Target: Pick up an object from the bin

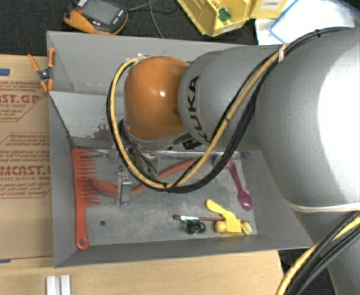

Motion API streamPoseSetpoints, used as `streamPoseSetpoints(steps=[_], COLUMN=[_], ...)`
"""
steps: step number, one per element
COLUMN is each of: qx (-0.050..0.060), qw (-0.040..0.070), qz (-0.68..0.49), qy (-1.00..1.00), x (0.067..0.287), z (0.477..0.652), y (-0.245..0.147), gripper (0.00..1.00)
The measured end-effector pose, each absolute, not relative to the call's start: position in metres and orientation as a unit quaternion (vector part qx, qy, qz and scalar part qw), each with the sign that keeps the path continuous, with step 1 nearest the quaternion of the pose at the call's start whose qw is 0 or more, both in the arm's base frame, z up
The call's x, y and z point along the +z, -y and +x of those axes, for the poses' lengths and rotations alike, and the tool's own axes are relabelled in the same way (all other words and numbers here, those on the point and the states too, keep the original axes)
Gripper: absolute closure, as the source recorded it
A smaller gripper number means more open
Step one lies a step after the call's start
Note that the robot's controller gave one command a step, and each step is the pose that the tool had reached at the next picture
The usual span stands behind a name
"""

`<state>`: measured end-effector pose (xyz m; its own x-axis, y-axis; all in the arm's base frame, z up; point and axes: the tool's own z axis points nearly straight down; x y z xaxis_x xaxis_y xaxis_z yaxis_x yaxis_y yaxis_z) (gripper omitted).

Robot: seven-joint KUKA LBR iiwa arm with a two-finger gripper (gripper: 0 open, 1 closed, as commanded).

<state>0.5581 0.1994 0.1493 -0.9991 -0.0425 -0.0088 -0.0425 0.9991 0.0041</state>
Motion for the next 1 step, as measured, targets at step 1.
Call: streamPoseSetpoints(steps=[1], qx=[-0.001], qw=[-0.005], qz=[0.035], qy=[-0.999], x=[0.0979], z=[0.5837], y=[-0.2028], gripper=[0.00])
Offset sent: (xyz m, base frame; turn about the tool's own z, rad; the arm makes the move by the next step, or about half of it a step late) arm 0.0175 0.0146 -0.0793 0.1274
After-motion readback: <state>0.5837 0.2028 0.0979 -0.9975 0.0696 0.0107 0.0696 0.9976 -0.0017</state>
